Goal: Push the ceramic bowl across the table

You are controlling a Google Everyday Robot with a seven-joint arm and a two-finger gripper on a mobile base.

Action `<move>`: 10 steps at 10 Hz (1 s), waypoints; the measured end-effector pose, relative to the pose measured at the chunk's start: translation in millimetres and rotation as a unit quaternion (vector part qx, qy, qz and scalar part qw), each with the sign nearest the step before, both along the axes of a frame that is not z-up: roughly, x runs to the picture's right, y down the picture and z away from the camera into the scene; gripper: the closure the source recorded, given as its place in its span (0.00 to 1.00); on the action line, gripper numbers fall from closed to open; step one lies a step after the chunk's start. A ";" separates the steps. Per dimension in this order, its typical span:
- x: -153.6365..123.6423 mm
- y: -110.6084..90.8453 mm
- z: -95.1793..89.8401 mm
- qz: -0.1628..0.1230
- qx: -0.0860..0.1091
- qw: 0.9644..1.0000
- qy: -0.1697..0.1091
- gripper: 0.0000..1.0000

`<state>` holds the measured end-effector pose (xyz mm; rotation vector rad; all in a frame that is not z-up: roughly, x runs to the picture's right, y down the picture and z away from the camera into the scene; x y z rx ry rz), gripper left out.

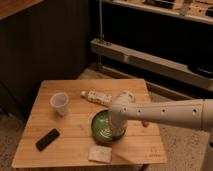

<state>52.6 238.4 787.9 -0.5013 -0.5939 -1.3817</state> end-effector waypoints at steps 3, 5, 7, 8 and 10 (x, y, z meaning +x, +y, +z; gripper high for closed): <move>-6.2 4.1 3.6 0.002 -0.009 1.000 -0.020 0.90; -11.6 3.6 -2.3 -0.002 -0.012 0.999 -0.030 0.90; -15.4 5.1 -4.9 -0.007 -0.018 0.999 -0.037 0.90; -17.5 8.1 -6.2 -0.014 -0.023 0.999 -0.039 0.90; -32.5 13.7 -6.7 -0.029 -0.028 0.998 -0.052 0.90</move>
